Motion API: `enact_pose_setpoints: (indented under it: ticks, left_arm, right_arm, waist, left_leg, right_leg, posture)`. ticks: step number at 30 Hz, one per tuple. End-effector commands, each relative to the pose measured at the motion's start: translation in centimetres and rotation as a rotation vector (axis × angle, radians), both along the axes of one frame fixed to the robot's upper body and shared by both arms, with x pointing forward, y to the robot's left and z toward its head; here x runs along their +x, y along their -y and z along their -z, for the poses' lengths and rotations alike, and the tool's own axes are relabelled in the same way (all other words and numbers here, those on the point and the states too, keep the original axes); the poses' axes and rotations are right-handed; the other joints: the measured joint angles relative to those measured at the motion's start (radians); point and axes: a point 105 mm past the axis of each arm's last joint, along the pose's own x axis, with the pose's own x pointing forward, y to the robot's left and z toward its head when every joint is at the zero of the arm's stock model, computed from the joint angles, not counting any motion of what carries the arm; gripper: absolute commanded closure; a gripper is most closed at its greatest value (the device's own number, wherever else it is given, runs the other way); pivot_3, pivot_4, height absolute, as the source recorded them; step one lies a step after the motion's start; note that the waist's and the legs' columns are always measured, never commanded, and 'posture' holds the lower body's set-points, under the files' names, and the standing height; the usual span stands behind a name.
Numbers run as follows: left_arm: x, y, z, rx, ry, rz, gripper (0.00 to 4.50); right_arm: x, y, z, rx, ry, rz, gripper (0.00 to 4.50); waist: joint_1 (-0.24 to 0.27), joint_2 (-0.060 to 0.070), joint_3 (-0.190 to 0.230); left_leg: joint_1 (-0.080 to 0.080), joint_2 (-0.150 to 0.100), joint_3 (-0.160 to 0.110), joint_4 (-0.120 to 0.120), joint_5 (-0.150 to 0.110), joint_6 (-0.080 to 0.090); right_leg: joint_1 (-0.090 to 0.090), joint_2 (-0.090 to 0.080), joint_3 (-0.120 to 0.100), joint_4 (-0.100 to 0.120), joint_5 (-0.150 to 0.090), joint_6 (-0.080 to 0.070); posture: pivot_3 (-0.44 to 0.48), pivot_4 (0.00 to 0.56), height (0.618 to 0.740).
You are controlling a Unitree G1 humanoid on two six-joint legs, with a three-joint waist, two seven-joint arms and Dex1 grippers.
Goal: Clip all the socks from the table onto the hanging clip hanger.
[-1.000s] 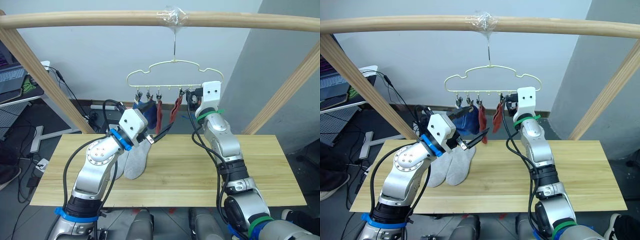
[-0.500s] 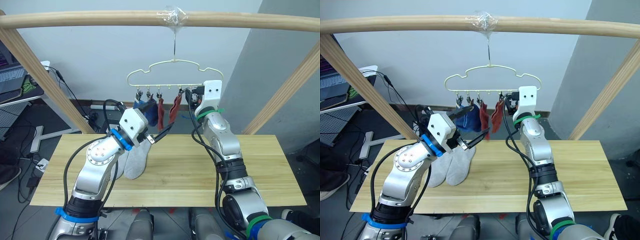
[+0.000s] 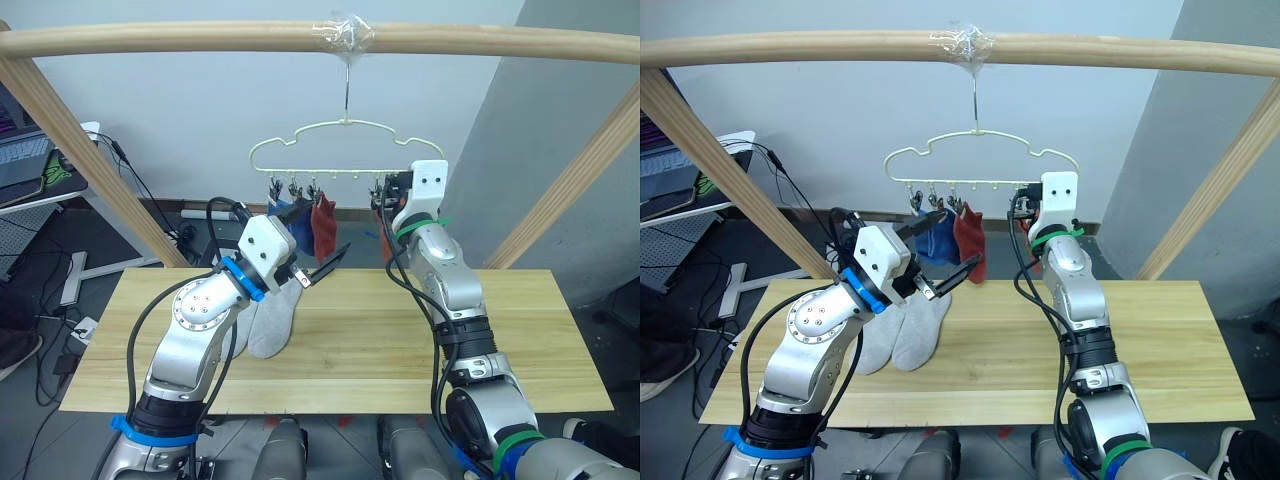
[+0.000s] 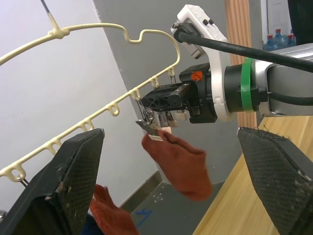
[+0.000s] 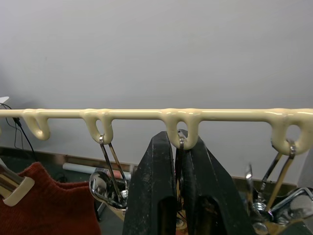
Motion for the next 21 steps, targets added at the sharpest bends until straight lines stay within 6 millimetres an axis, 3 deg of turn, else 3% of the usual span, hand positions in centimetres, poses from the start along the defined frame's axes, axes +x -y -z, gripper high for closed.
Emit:
enact_pose_setpoints:
  ticks: [1,4,8,10,14,15,21]
  left_arm:
    - [-0.6,0.0,-1.3,-0.022,0.049,0.005,0.00]
    - [-0.7,0.2,-0.9,-0.019,0.030,0.014,0.00]
    - [-0.3,-0.2,1.2,-0.047,-0.083,-0.018,0.00]
    - [0.3,-0.8,3.6,-0.088,-0.216,-0.070,0.00]
    - [1.8,-3.0,11.2,-0.069,-0.461,-0.274,0.00]
    - [2.2,-3.6,12.4,-0.062,-0.490,-0.331,0.00]
    - [4.3,-4.3,15.7,-0.060,-0.604,-0.472,0.00]
  right_arm:
    - [-0.3,0.0,-1.7,0.009,0.062,-0.014,4.48]
    - [-0.3,0.3,-1.7,-0.008,0.059,-0.021,4.48]
    - [-0.5,0.4,-1.4,-0.069,0.027,-0.063,4.48]
    - [-0.8,0.3,-1.4,-0.085,0.009,-0.107,4.48]
    - [-1.8,0.9,-1.7,-0.146,-0.042,-0.193,4.48]
    - [-2.0,1.1,-1.8,-0.152,-0.054,-0.205,4.48]
    - [-3.1,1.9,-2.5,-0.196,-0.086,-0.247,4.48]
  waist:
    - [0.000,0.000,0.000]
    - [0.000,0.000,0.000]
    - [0.000,0.000,0.001]
    - [0.000,0.001,0.001]
    - [-0.001,0.002,0.002]
    - [-0.001,0.002,0.002]
    - [-0.001,0.001,0.005]
  left_leg:
    - [0.000,0.000,0.000,0.000,0.000,0.000]
    - [0.000,0.000,0.000,0.000,0.000,0.000]
    - [0.000,0.000,0.000,0.000,0.000,0.000]
    - [0.000,0.000,0.000,0.000,0.000,0.000]
    - [0.000,0.000,0.000,0.000,0.000,0.000]
    - [0.000,0.000,0.000,0.000,0.000,0.000]
    - [0.000,0.000,-0.001,0.000,0.000,0.000]
  right_leg:
    - [0.000,0.000,0.000,0.000,0.000,0.000]
    - [0.000,0.000,0.000,0.000,0.000,0.000]
    - [0.000,0.000,0.000,0.000,0.000,0.000]
    - [0.000,0.000,0.000,0.000,0.000,0.000]
    - [0.000,0.000,0.000,0.000,0.000,-0.001]
    - [0.000,0.000,0.000,0.000,-0.001,-0.001]
    - [0.000,0.000,-0.001,0.000,-0.002,-0.003]
  posture:
    - [0.134,0.211,0.740]
    - [0.126,0.216,0.740]
    - [0.115,0.219,0.740]
    - [0.115,0.219,0.740]
    - [0.060,0.224,0.740]
    - [0.060,0.224,0.740]
    - [0.025,0.227,0.740]
